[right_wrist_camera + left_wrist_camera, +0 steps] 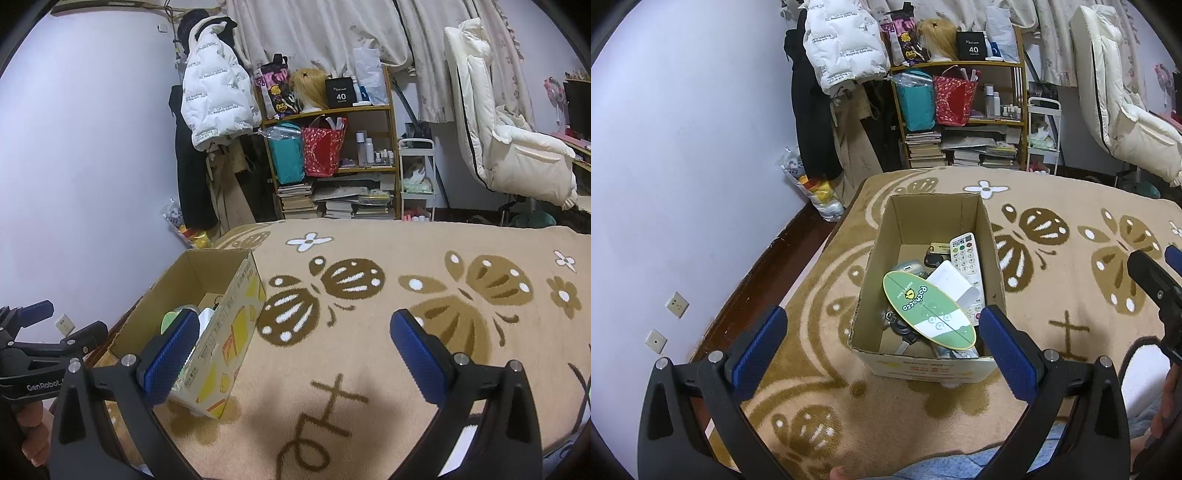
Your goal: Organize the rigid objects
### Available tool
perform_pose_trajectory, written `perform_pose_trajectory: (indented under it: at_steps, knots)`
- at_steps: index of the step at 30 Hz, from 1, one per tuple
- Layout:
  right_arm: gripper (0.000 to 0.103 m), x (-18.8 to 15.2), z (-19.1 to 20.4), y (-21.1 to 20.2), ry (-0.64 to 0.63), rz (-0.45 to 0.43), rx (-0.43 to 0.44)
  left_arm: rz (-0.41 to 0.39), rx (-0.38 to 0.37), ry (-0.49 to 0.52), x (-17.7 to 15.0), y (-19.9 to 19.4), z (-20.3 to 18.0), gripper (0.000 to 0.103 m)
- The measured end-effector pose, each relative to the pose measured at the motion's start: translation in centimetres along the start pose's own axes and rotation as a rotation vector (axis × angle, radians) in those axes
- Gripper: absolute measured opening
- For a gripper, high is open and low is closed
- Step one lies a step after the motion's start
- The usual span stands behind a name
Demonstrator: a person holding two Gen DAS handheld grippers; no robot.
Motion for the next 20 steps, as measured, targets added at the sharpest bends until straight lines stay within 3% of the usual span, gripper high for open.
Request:
perform_pose_trajectory:
  at_steps: [20]
  knots:
    - [0.103,-0.13,0.25,0.13,0.002,-0.002,0.004,0.021,-0.001,0.001,-0.02,0.42,0.01,0.103]
Point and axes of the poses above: each gripper's, at about its wrist camera, not at the fingertips, and y roughly the way its jaws point, z to its left, x to its top, the point moved 4 cm from there along y, roughly the way its jaws point, and after that the axes turned 5 degrees about z, right-handed, at the moved point
